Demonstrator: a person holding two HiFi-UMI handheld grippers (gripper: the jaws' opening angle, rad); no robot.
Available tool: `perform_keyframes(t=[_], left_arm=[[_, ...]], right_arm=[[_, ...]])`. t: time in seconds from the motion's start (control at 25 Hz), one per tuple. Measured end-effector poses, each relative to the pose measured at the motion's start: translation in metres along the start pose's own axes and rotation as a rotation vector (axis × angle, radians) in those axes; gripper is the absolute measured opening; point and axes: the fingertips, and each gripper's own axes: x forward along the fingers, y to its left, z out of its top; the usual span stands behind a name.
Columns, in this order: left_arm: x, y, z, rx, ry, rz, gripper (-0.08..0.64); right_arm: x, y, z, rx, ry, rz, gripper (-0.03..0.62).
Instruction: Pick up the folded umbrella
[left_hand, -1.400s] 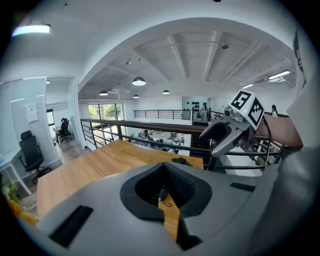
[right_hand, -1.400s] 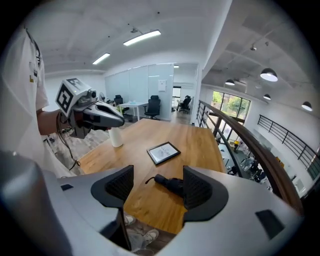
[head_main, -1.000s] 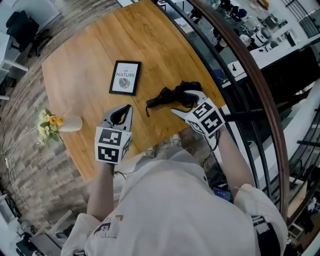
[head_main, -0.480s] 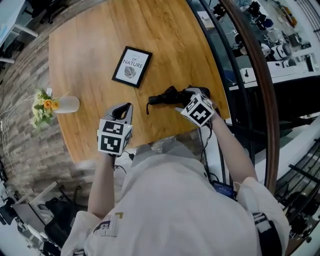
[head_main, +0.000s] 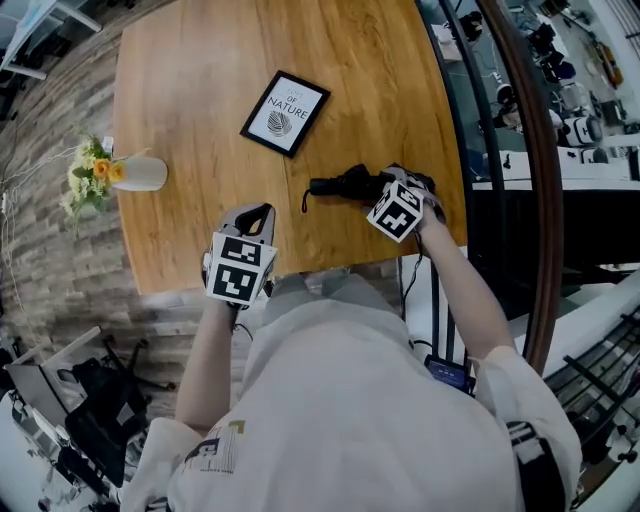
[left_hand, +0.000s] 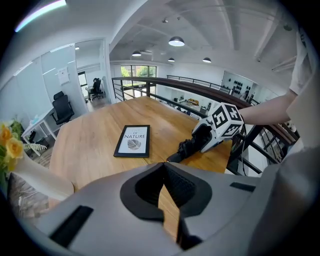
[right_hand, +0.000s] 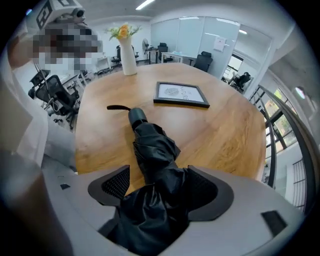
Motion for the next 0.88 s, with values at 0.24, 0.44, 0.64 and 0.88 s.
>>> perform_keyframes(t=[0.24,0.44,0.64,0.88], left_arm=[[0.012,0.013,0.009,0.049,0.048,0.051,0.017],[0.003,0.010,-0.007,0.029,0.043,0.069,0.017],[-0.013,0.008,-0.017,0.020,0.031,0.062,0.017],[-0.040,0.029,0.002,0.001,-0.025,0.082,0.017]], right_arm=[[0.026,-0.048,0.005,-0.154,0.047,-0.061,0.359],[0.039,-0.049,0.000,-0.226,0.046,-0.082,0.338],[0.019,-0.049,0.021,0.034,-0.045,-0.071,0.275],[-0.038,-0.064,0.065,0.495,-0.366,0.036,0.264]])
